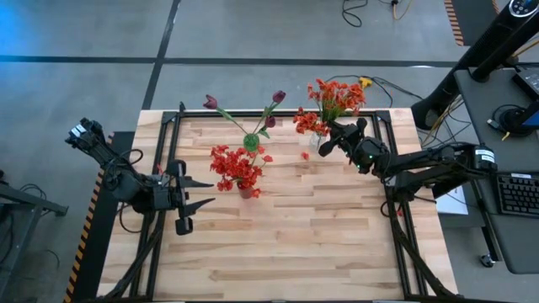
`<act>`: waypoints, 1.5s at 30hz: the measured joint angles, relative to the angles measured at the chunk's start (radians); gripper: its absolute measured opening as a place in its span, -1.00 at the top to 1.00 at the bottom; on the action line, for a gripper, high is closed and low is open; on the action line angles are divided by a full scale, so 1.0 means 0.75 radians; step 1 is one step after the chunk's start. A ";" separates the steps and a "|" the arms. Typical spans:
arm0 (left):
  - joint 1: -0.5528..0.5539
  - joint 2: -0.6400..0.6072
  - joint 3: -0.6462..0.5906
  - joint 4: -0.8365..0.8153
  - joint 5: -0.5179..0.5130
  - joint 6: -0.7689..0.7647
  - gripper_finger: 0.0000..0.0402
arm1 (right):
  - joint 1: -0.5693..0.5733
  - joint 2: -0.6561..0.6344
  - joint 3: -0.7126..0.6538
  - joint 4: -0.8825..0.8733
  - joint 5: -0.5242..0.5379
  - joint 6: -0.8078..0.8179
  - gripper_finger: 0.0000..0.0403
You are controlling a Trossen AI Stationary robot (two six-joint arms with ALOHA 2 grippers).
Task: Sort flowers into vase by color
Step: Put the orange flowers into the clear vase
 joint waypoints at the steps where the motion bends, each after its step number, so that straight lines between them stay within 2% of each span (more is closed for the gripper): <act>1: 0.000 0.000 0.000 0.000 0.000 0.000 0.33 | 0.000 0.000 0.000 -0.004 0.000 0.007 0.94; 23: 0.000 0.000 0.000 0.000 0.000 0.000 0.33 | 0.000 0.000 0.000 -0.028 -0.002 0.026 0.92; 26: 0.000 0.000 0.000 0.000 0.000 0.000 0.33 | 0.000 0.000 0.000 -0.048 -0.002 0.028 0.81; 36: 0.000 0.000 0.000 0.000 0.000 0.000 0.33 | -0.006 0.000 0.000 -0.050 -0.002 0.066 0.23; 45: 0.000 0.000 0.000 -0.007 0.000 0.000 0.33 | -0.006 -0.005 0.000 -0.124 -0.001 0.128 -0.04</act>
